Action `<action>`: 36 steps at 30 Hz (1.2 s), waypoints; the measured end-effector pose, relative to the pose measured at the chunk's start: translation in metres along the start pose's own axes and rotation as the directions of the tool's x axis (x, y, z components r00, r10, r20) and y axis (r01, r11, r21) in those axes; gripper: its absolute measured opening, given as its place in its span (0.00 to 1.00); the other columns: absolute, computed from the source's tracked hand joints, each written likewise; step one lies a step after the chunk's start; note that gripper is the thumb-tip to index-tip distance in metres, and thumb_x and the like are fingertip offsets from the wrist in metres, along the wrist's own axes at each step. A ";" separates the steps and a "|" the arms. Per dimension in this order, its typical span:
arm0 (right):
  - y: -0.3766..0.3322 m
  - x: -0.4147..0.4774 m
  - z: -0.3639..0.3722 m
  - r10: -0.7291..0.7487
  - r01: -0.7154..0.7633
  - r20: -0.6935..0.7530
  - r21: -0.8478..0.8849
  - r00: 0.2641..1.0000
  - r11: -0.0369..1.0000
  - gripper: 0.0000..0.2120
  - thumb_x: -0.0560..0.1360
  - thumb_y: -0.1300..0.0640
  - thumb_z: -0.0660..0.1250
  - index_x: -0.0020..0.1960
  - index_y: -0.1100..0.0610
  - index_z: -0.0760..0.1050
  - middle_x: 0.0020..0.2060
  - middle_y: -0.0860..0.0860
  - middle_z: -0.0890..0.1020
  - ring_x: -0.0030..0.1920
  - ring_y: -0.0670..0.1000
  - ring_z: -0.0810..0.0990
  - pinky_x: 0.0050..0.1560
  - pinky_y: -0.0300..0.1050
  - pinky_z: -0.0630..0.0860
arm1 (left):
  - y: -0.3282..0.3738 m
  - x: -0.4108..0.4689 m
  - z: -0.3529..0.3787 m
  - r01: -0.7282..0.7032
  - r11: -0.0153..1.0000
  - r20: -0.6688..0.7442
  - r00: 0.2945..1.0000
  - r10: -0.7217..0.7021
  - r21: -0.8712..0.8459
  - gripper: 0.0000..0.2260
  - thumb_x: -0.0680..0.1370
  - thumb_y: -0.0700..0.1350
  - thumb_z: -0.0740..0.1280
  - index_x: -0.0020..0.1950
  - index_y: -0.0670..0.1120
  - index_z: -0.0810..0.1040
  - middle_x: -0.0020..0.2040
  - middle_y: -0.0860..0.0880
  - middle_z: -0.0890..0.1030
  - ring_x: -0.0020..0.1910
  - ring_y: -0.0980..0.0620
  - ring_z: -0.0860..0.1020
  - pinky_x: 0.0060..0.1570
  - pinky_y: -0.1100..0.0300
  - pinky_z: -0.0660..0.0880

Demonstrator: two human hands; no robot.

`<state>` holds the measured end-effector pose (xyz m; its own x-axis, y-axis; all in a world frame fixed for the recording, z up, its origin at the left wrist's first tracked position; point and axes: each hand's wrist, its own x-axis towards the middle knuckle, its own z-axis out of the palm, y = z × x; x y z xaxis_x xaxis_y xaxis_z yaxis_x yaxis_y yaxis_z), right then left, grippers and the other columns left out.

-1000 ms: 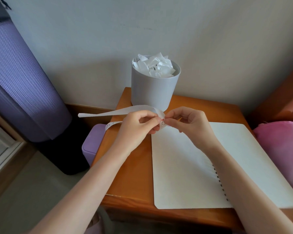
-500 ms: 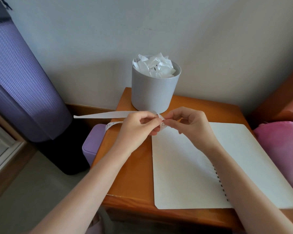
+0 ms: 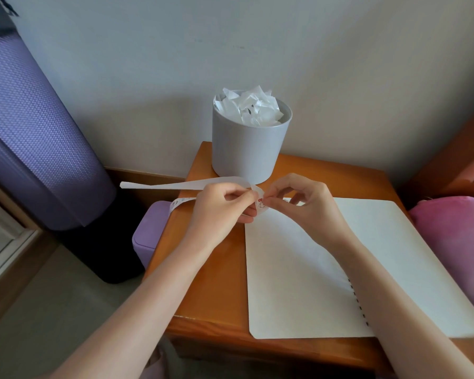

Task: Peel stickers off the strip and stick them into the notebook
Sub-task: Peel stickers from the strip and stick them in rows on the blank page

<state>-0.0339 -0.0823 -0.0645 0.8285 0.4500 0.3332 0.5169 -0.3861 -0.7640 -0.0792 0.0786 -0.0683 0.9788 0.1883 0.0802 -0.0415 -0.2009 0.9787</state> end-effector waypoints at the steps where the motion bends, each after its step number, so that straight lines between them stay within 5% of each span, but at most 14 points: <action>1: 0.000 0.000 0.000 -0.003 0.003 0.001 -0.005 1.000 1.000 0.03 0.71 0.61 0.72 0.43 0.53 0.80 0.42 0.46 0.82 0.42 0.46 0.79 0.39 0.41 0.74 | -0.001 0.000 0.000 0.001 1.000 -0.003 1.000 -0.001 0.006 0.09 0.76 0.44 0.68 0.37 0.55 0.78 0.34 0.53 0.82 0.36 0.55 0.82 0.37 0.65 0.80; 22: -0.001 0.002 0.000 0.027 -0.025 0.043 -0.034 0.999 0.999 0.05 0.72 0.57 0.71 0.41 0.47 0.78 0.47 0.41 0.76 0.48 0.43 0.74 0.43 0.32 0.73 | -0.002 0.001 0.002 0.031 1.000 -0.029 0.999 -0.031 0.000 0.07 0.76 0.42 0.67 0.39 0.52 0.78 0.36 0.50 0.82 0.36 0.53 0.83 0.35 0.64 0.80; 29: -0.003 0.004 -0.012 0.195 -0.186 -0.032 0.181 0.980 0.966 0.04 0.70 0.56 0.73 0.42 0.56 0.81 0.38 0.50 0.83 0.36 0.43 0.76 0.36 0.34 0.71 | -0.002 0.001 0.000 0.020 0.999 -0.059 0.998 -0.019 0.027 0.08 0.77 0.43 0.66 0.39 0.52 0.78 0.35 0.51 0.81 0.36 0.53 0.82 0.36 0.64 0.80; 33: 0.011 0.005 -0.024 0.337 -0.332 -0.103 0.065 0.936 0.941 0.05 0.69 0.55 0.75 0.41 0.56 0.81 0.32 0.49 0.82 0.31 0.41 0.73 0.32 0.30 0.68 | -0.002 0.001 -0.001 0.027 0.999 -0.064 0.998 -0.024 0.032 0.07 0.77 0.42 0.65 0.40 0.50 0.78 0.35 0.50 0.82 0.37 0.52 0.82 0.36 0.64 0.80; 36: 0.022 0.004 -0.028 0.417 -0.420 -0.130 0.009 0.899 0.908 0.03 0.70 0.55 0.74 0.40 0.54 0.81 0.36 0.55 0.83 0.32 0.46 0.72 0.35 0.40 0.68 | -0.002 0.001 -0.001 0.025 0.999 -0.066 0.998 -0.022 0.041 0.06 0.77 0.42 0.65 0.41 0.50 0.78 0.35 0.50 0.81 0.36 0.52 0.81 0.34 0.66 0.80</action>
<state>-0.0135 -0.1112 -0.0647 0.9889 0.1386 0.0528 0.1193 -0.5325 -0.8380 -0.0782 0.0803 -0.0696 0.9641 0.2561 0.0707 -0.0087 -0.2356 0.9718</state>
